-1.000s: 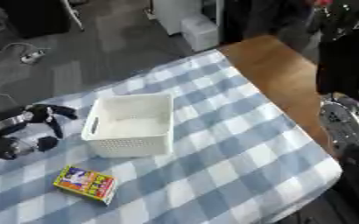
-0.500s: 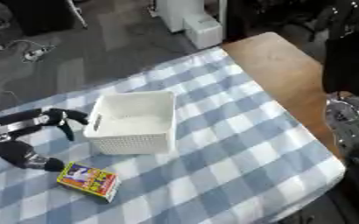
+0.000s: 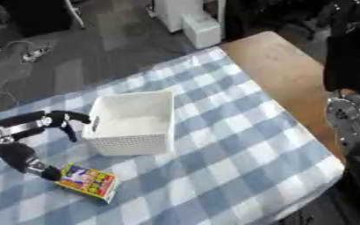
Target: Pick up objects on the table and place them in the box.
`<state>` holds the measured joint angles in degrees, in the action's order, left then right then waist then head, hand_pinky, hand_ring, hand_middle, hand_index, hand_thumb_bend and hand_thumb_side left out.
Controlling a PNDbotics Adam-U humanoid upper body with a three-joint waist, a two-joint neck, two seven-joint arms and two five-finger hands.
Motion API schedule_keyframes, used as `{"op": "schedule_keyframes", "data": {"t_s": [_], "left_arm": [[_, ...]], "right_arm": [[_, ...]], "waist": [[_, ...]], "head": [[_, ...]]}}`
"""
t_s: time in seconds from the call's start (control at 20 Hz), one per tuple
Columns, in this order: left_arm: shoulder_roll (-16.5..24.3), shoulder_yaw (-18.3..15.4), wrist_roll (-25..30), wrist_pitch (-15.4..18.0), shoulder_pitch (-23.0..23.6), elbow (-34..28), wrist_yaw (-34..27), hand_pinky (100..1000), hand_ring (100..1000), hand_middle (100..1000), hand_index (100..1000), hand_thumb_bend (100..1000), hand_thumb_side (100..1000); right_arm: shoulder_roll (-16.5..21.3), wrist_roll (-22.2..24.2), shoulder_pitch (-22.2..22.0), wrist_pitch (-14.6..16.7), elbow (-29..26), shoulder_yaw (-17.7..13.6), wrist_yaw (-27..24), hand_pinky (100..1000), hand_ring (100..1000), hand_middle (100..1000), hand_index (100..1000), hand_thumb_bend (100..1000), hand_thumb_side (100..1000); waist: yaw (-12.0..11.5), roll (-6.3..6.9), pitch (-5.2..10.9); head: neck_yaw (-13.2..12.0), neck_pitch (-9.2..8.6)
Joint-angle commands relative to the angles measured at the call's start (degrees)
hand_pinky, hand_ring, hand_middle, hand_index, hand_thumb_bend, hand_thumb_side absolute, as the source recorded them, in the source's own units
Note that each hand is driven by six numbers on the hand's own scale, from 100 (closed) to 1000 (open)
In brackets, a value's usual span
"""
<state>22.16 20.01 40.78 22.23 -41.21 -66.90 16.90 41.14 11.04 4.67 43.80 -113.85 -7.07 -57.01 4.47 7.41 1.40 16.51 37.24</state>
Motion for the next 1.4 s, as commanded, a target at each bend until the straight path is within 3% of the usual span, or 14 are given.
{"op": "schedule_keyframes", "data": {"t_s": [0.05, 0.15, 0.45, 1.05, 1.4], "left_arm": [[0.8, 0.6, 11.2, 11.3, -1.7, 0.1, 0.3, 741, 682, 894, 1000, 754, 685], [1.0, 1.3, 11.2, 10.9, -2.1, 0.7, -0.3, 684, 668, 877, 1000, 736, 702], [0.7, 2.6, 11.2, 8.5, -2.4, 2.7, -1.9, 635, 654, 832, 1000, 662, 776], [0.0, 3.4, 11.2, 6.7, -2.8, 2.9, -1.9, 636, 662, 830, 1000, 626, 823], [0.0, 2.5, 11.2, 6.6, -3.4, -0.4, -3.1, 635, 658, 827, 1000, 619, 832]], "right_arm": [[1.8, 0.0, 0.9, -0.2, -0.7, -0.6, -0.3, 428, 357, 403, 597, 100, 1000], [1.8, 0.1, 0.9, -0.2, -0.7, -0.5, -0.2, 428, 357, 403, 597, 100, 1000], [1.6, 0.3, 0.7, -0.2, -0.7, -0.4, 0.3, 428, 356, 402, 597, 100, 1000], [1.5, 0.0, 0.8, -0.4, -0.7, -0.4, 0.5, 428, 356, 402, 597, 100, 1000], [1.5, 0.0, 0.6, -0.4, -0.7, -0.4, 0.5, 428, 356, 402, 597, 100, 1000]], "waist": [[0.0, -0.31, 0.55], [0.0, -0.30, 0.51], [-0.1, -0.33, 0.44], [0.0, -0.33, 0.56], [0.0, -0.42, 0.68]], "head": [[-1.0, -0.22], [-1.0, -0.21], [-1.2, -0.29], [-1.5, -0.22], [-2.4, 0.43]]}}
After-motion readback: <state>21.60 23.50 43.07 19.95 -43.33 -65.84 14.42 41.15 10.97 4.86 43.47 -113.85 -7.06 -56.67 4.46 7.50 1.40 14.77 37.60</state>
